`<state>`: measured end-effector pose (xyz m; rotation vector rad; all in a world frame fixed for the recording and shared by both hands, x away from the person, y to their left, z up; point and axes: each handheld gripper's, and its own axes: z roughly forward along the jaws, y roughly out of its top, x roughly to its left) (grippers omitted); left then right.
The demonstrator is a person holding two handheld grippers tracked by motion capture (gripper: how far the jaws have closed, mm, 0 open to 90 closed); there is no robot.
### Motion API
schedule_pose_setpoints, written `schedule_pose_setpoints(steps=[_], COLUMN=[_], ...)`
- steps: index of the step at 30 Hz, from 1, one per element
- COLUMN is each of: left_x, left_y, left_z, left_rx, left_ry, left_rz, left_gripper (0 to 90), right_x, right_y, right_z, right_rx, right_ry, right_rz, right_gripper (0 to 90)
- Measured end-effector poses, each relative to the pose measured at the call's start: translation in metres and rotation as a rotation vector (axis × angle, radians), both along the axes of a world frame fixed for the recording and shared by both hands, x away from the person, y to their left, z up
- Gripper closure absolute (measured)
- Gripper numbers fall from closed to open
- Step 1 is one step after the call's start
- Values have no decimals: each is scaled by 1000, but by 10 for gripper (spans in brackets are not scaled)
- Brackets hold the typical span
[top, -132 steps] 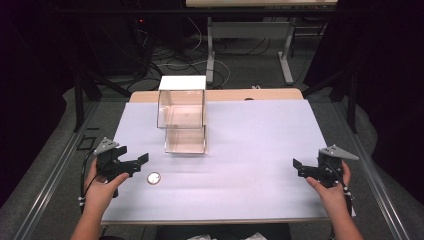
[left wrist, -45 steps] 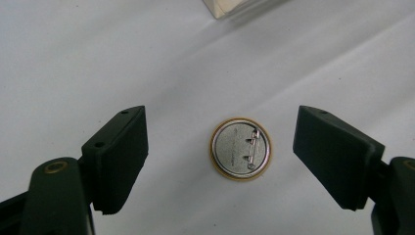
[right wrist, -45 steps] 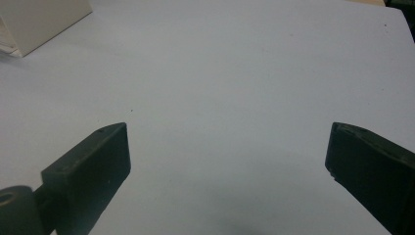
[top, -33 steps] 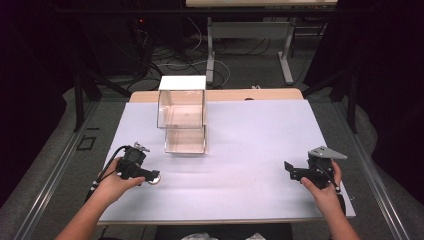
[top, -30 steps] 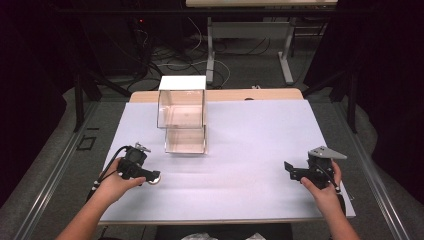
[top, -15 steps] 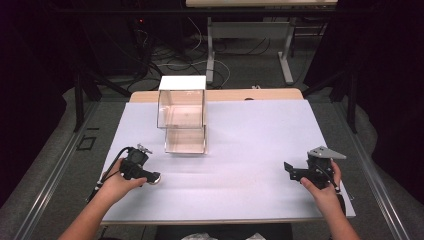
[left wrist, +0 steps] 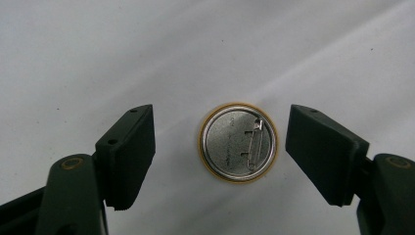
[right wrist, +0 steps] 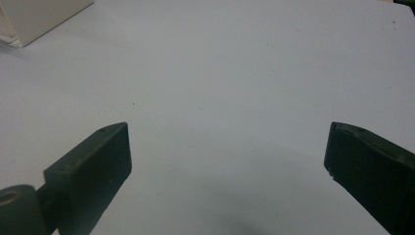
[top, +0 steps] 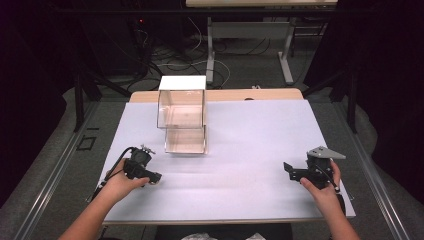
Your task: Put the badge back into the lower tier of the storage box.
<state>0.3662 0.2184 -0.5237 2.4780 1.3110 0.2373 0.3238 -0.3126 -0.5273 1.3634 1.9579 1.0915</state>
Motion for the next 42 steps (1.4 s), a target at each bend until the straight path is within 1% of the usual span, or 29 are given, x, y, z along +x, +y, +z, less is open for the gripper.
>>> schedule_pose_setpoints(steps=[2, 6, 7, 9, 11, 13, 19, 20, 21, 27, 28, 32, 33, 35, 37, 39, 42], left_x=[1, 1, 1, 1, 1, 2, 2, 2, 2, 3, 3, 4, 4, 4, 4, 3, 3], left_y=[-1, -3, -3, -4, -4, -4, -5, -5, -5, -4, -4, -5, -5, -5, -5, -5, -5], left_z=[-1, -2, -3, -4, -5, -6, -9, -10, -10, -10, -10, -10, -9, -9, -8, -8, -8], left_rx=[1, 5, 5, 5, 4, 8, 16, 17, 16, 22, 16, 14, 15, 24, 29, 29, 31], left_ry=[8, 24, 21, 31, 33, 41, 45, 46, 48, 58, 57, 60, 66, 66, 78, 80, 81], left_rz=[-12, -12, -14, -13, -12, -13, -12, -13, -12, -16, -10, -5, -4, -5, 1, 1, -2], left_gripper=[285, 298, 299, 301, 301, 301, 303, 303, 304, 304, 304, 312, 316, 325, 336, 345, 353], right_x=[0, 0, -1, 0, 0, 0, 0, 0, 0, 0, 0, 0, 0, 0, 0, 0, 0], right_y=[0, 0, 0, 0, 0, 0, 1, 0, 0, 0, 0, 0, 0, -1, -1, -1, 0], right_z=[0, 0, 0, 0, 0, 0, 0, 0, 0, -1, -1, -1, -1, -1, -1, -1, -1], right_rx=[4, 5, 4, 2, -2, 4, 3, -7, -1, -4, -4, -3, -5, -13, -4, -7, -3], right_ry=[4, 4, 4, 4, 1, 5, 6, 4, 1, 5, 4, 5, 4, 0, 6, -1, 5], right_rz=[-3, -3, -3, -1, 2, -1, 1, 2, 5, 8, 8, 9, 11, 15, 10, 11, 9], right_gripper=[35, 37, 37, 38, 39, 38, 39, 39, 40, 40, 40, 43, 44, 45, 46, 46, 48])
